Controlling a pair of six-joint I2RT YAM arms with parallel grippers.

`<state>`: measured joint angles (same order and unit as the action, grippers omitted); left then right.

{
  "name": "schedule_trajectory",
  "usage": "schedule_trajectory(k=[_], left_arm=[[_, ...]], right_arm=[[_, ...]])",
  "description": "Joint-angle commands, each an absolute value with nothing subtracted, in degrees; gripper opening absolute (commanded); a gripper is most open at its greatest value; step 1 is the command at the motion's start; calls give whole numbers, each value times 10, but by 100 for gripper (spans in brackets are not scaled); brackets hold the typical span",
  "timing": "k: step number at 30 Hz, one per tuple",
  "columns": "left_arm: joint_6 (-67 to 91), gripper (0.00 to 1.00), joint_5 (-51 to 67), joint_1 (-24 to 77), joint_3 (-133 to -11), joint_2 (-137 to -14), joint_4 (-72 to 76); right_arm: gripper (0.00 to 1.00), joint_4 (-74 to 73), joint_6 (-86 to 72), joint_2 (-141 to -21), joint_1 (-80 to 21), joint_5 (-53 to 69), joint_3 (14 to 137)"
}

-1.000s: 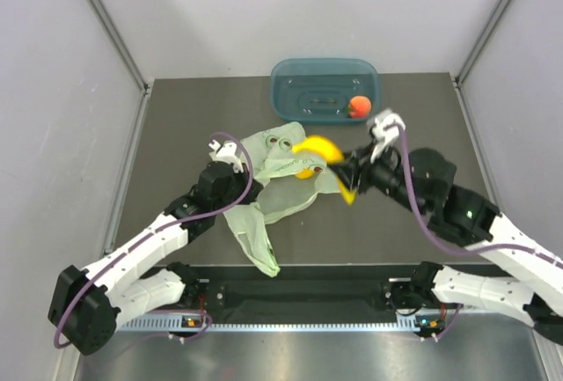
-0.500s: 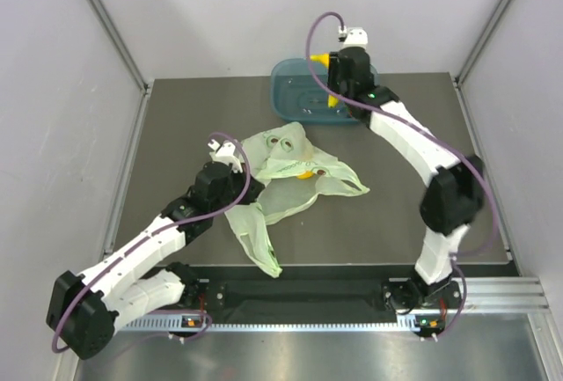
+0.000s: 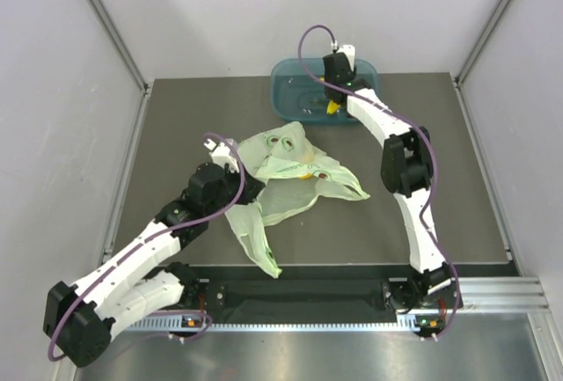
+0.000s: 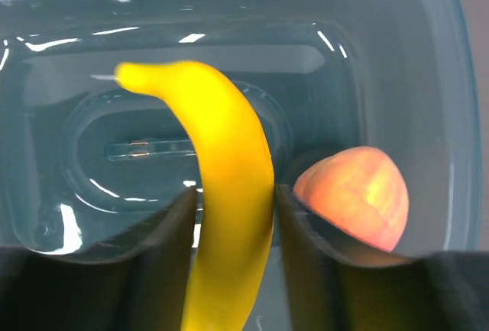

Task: Untie the knot of the plastic bag and take out the fruit

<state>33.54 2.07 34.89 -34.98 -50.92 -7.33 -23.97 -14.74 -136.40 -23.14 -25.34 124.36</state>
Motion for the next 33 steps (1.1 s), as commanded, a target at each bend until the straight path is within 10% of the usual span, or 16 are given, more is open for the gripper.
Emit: schedule_trajectory(k=[1, 8, 24, 33], left_arm=[[336, 0, 14, 347, -346, -496, -55], [341, 0, 23, 347, -351, -510, -45], [345, 0, 38, 347, -386, -569, -16], [345, 0, 33, 347, -437, -613, -7]], right_arm=[[48, -246, -149, -1349, -217, -232, 1295], [83, -289, -127, -1326, -201, -175, 1319], [80, -173, -84, -666, -276, 29, 725], [74, -155, -76, -538, -542, -50, 554]])
